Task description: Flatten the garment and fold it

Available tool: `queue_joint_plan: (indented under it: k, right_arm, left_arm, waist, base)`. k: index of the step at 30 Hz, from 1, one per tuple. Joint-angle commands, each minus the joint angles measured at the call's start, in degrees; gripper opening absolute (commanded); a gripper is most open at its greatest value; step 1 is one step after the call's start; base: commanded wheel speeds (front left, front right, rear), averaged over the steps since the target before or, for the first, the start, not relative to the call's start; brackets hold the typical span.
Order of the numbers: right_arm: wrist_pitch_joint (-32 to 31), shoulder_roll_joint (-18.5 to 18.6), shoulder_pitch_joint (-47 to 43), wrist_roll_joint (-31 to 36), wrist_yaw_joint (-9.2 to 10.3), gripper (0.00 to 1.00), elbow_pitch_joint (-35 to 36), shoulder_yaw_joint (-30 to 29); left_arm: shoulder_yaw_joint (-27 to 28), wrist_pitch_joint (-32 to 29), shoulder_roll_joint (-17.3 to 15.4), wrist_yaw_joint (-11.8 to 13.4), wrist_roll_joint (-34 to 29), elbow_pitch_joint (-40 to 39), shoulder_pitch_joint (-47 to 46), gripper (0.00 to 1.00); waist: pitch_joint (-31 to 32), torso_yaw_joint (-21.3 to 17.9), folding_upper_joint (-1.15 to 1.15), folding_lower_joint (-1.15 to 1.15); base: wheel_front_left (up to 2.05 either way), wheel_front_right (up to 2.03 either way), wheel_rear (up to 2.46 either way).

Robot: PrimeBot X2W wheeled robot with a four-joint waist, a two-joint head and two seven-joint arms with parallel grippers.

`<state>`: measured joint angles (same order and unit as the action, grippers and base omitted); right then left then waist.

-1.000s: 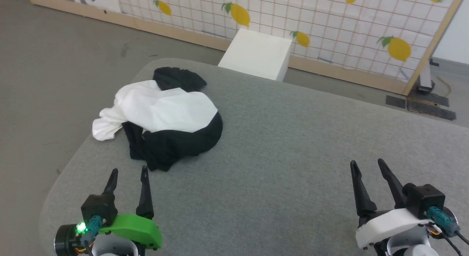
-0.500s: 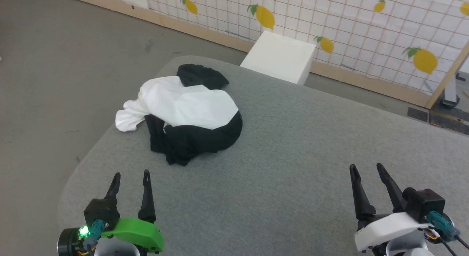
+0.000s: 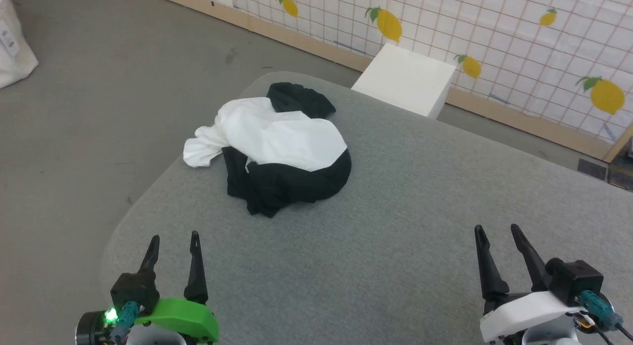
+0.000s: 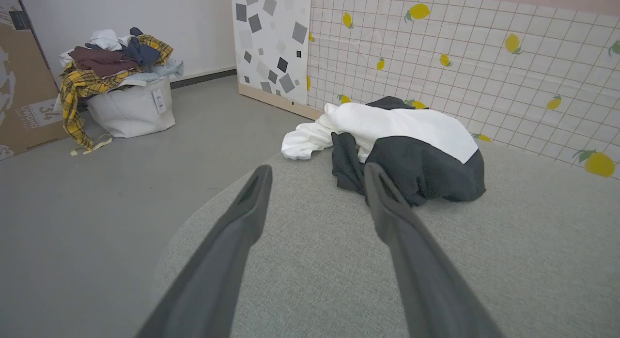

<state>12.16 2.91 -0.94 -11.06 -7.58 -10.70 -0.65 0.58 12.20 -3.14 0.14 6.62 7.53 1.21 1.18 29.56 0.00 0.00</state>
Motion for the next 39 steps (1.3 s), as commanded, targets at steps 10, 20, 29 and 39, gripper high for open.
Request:
queue_joint_plan:
  k: [10,20,29,39]
  right_arm:
    - [1.70,-0.03,-0.53,-0.42,0.08,1.00,0.14,-0.26]
    - [2.84,-0.03,-0.74,-1.16,0.09,1.00,-0.82,-0.35]
    - [2.84,-0.03,0.01,-0.70,0.09,1.00,-0.78,0.38]
    - [0.52,-0.03,2.91,3.26,0.09,1.00,1.83,1.26]
  left_arm:
    - [0.25,1.65,0.16,0.28,0.89,0.51,0.85,1.00]
    - [0.38,2.80,0.11,0.37,0.87,0.83,1.41,1.00]
    - [0.35,2.80,-0.06,-0.67,2.07,1.56,-0.88,1.00]
    - [0.51,2.40,-2.13,-4.43,5.43,8.83,-22.68,1.00]
  waist:
    - [0.11,2.80,0.00,0.00]
    - [0.06,4.67,0.00,0.00]
    - [-1.20,3.33,0.00,0.00]
    - [-7.79,-1.72,0.00,0.00]
  base:
    - [0.00,0.00,0.00]
    - [0.00,0.00,0.00]
    - [0.00,0.00,0.00]
    - [0.00,0.00,0.00]
